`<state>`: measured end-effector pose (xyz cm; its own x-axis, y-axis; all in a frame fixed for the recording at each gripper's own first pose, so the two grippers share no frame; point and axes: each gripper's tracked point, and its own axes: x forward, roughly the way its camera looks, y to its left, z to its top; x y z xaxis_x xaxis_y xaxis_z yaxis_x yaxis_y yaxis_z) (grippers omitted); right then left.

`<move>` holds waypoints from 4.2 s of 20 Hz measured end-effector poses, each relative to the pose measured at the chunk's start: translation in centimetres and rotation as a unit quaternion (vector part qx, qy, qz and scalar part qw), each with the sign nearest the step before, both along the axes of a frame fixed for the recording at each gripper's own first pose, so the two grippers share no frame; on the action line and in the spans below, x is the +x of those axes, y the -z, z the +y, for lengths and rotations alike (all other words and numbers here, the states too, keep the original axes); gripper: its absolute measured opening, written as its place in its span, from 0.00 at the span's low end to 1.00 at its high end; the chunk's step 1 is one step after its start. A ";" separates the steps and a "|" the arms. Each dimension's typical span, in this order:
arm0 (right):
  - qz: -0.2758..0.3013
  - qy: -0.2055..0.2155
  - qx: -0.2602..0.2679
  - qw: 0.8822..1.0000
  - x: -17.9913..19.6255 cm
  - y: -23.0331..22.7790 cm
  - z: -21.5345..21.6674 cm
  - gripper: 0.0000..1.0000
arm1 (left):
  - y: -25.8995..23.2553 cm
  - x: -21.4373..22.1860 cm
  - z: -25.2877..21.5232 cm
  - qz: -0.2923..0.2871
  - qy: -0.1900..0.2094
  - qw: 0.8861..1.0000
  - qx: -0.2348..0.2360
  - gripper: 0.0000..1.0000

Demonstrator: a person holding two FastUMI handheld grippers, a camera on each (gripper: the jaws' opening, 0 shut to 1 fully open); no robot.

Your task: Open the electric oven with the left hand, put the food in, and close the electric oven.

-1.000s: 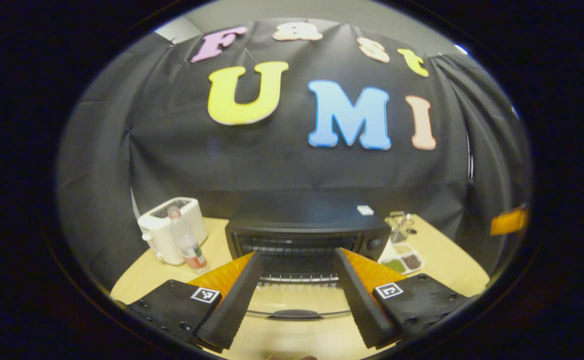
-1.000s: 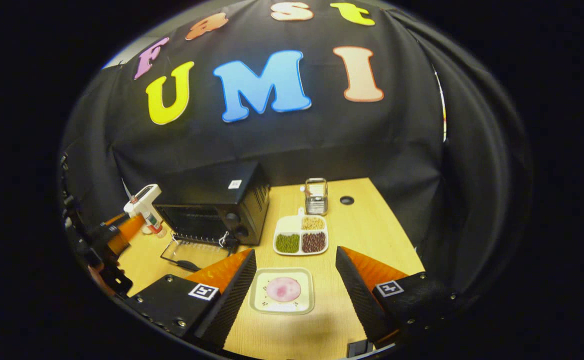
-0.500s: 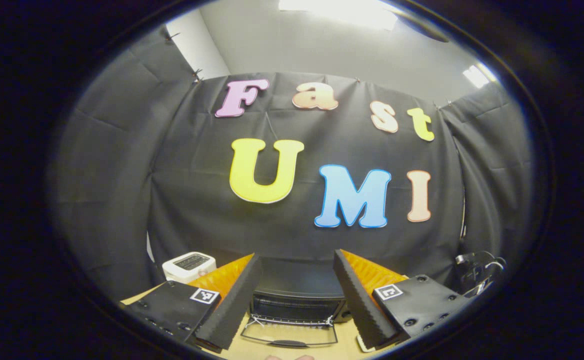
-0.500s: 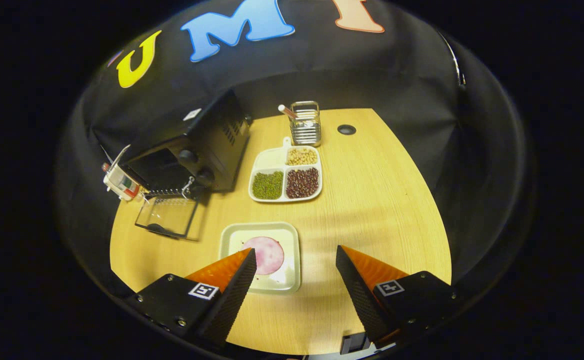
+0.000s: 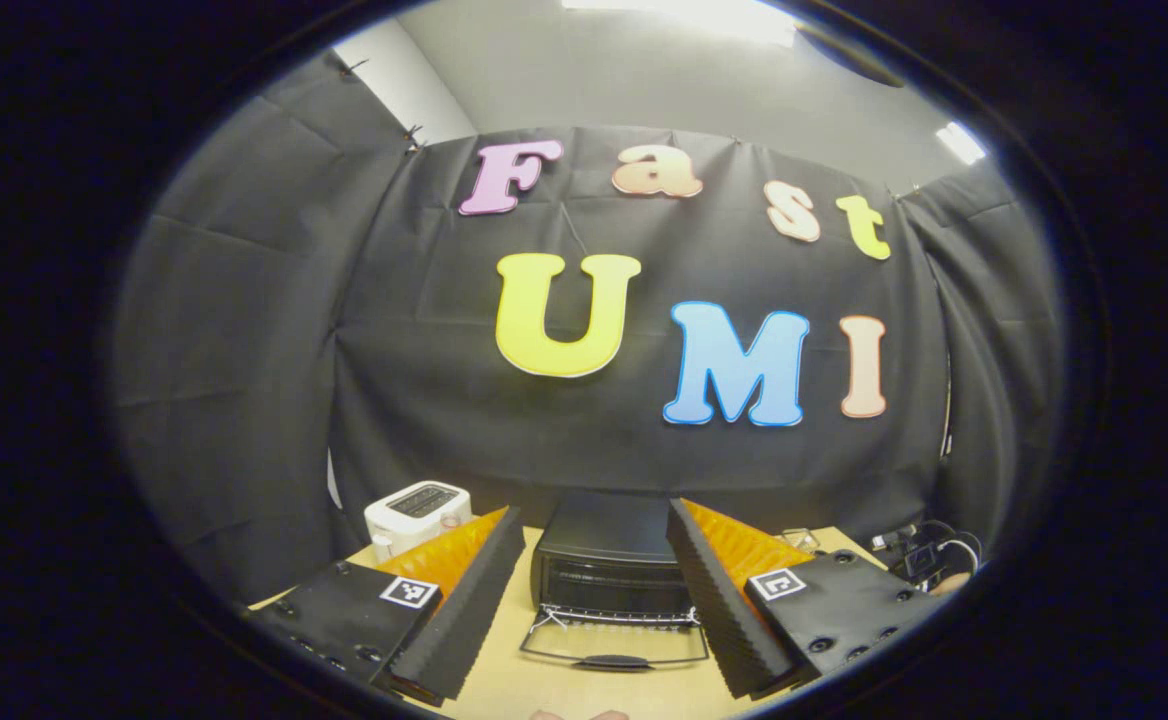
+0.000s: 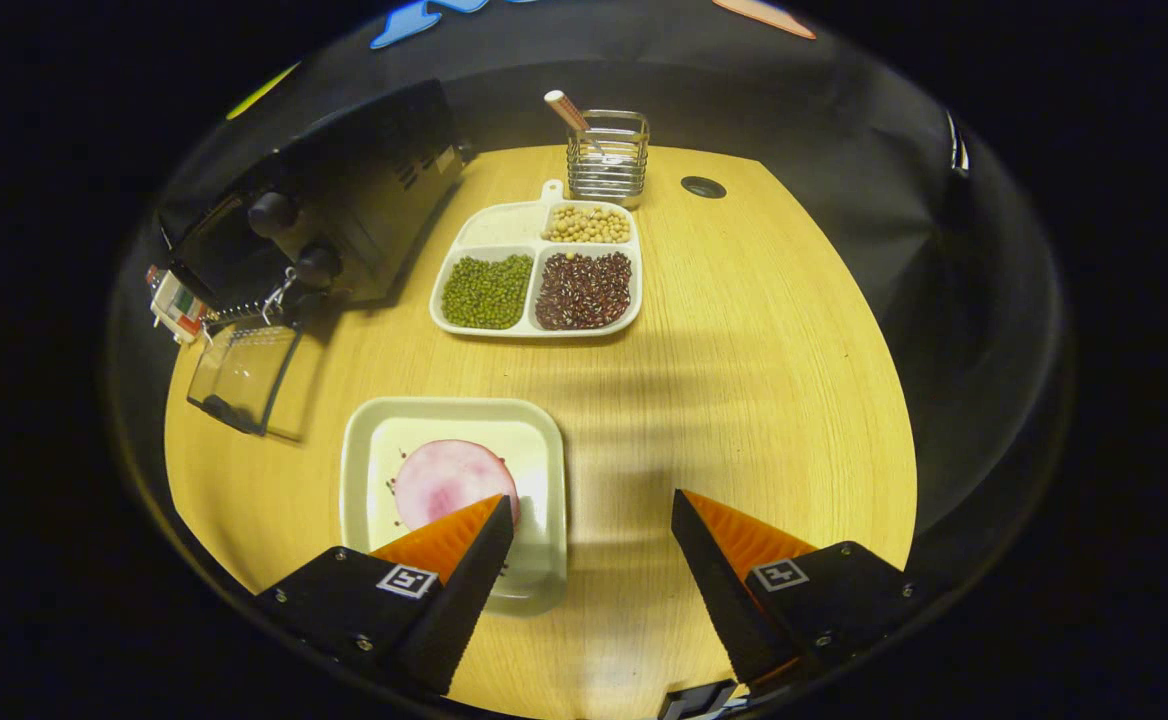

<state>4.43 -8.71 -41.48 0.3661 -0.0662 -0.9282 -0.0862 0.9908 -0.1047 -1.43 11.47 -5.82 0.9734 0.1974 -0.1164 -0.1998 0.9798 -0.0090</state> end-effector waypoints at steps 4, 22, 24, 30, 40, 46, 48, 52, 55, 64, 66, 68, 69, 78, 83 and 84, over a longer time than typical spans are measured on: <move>0.024 -0.001 -0.012 1.000 0.0 1.4 0.3 0.97 | -0.1 -0.2 0.8 0.001 -0.005 1.000 0.001 1.00; 0.123 0.032 0.136 0.982 -0.4 1.7 2.8 0.01 | -0.2 -0.4 -0.4 0.001 0.000 1.000 -0.007 1.00; 0.123 0.066 0.196 0.971 -0.5 1.6 3.0 0.00 | -0.7 -0.5 -0.7 0.001 -0.003 1.000 -0.002 1.00; 0.091 0.154 0.353 0.918 -1.1 1.4 2.7 0.00 | -1.0 -0.7 -2.9 0.005 -0.005 1.000 -0.001 1.00; 0.040 0.198 0.480 0.853 -2.1 0.0 3.5 0.00 | -2.2 0.0 -4.6 0.007 -0.015 1.000 0.009 1.00; 0.029 0.202 0.502 0.840 -3.1 -3.6 5.0 0.00 | -3.7 -0.5 -5.9 -0.003 -0.021 0.999 0.026 1.00; 0.024 0.203 0.498 0.843 -4.1 -5.0 5.8 0.00 | -4.7 -0.6 -6.5 -0.013 -0.013 0.999 0.030 1.00; -0.001 0.229 0.498 0.836 -5.9 -8.3 8.2 0.00 | -6.0 -0.3 -6.8 -0.034 0.014 0.999 0.028 0.97; -0.019 0.283 0.494 0.822 -6.7 -9.6 10.4 0.00 | -6.7 0.3 -6.0 -0.047 0.040 0.998 0.029 1.00; -0.070 0.382 0.498 0.776 -5.9 -8.9 20.1 0.00 | -5.3 1.0 -0.5 -0.039 0.099 0.994 0.033 1.00; -0.069 0.389 0.494 0.774 -4.8 -8.0 22.7 0.00 | -5.1 1.1 1.0 -0.036 0.105 0.993 0.026 1.00; -0.068 0.396 0.491 0.773 -3.1 -7.4 25.3 0.00 | -5.1 0.9 2.7 -0.037 0.106 0.993 0.025 1.00; -0.069 0.401 0.488 0.772 -2.3 -7.3 26.4 0.00 | -5.2 0.9 3.6 -0.039 0.104 0.993 0.027 1.00; -0.090 0.481 0.466 0.737 4.2 -5.5 32.3 0.01 | -3.7 -0.8 10.8 -0.018 0.072 0.997 0.016 0.97; -0.114 0.513 0.447 0.723 7.9 -4.8 33.8 0.01 | -2.8 -1.7 14.1 -0.005 0.051 0.998 0.019 0.97; -0.117 0.519 0.446 0.720 8.5 -4.5 34.3 0.01 | -2.4 -1.8 14.8 -0.001 0.046 0.999 0.018 0.97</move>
<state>12.95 25.55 -36.99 0.7025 0.1669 -0.6918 0.6651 0.1919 0.7217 -3.27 26.32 -3.40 0.9877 0.1112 -0.1098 -0.1090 0.9937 0.0260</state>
